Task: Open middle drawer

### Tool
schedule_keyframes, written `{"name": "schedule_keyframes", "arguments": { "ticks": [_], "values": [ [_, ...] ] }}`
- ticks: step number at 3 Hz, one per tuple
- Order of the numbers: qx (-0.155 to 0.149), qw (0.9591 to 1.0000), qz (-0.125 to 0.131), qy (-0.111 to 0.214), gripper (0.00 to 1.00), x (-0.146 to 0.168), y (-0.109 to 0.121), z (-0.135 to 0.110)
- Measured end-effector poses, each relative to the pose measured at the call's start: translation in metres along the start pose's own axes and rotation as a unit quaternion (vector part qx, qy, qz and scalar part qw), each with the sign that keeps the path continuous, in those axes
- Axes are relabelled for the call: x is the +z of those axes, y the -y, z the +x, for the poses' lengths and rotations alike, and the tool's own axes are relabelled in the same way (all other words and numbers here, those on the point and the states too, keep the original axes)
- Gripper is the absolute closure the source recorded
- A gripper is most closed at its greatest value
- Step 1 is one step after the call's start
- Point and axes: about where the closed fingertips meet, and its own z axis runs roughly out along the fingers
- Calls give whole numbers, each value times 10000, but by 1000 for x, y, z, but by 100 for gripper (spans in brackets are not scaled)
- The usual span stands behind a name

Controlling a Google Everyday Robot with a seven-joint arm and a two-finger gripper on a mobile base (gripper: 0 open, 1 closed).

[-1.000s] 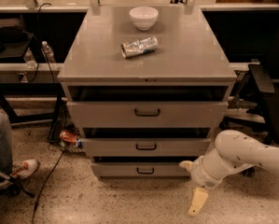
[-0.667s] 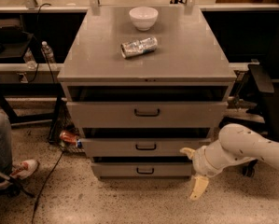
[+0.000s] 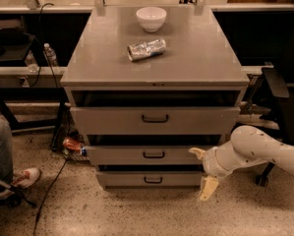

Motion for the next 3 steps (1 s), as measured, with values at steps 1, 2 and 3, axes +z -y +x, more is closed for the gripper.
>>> {"name": "schedule_keyframes", "arguments": {
  "ticks": [1, 2, 3],
  "values": [
    [-75, 9999, 88, -83, 0, 6, 4, 7],
    [-289, 9991, 268, -165, 0, 23, 25, 31],
    [-486, 9971, 526, -245, 0, 40, 46, 53]
  ]
}}
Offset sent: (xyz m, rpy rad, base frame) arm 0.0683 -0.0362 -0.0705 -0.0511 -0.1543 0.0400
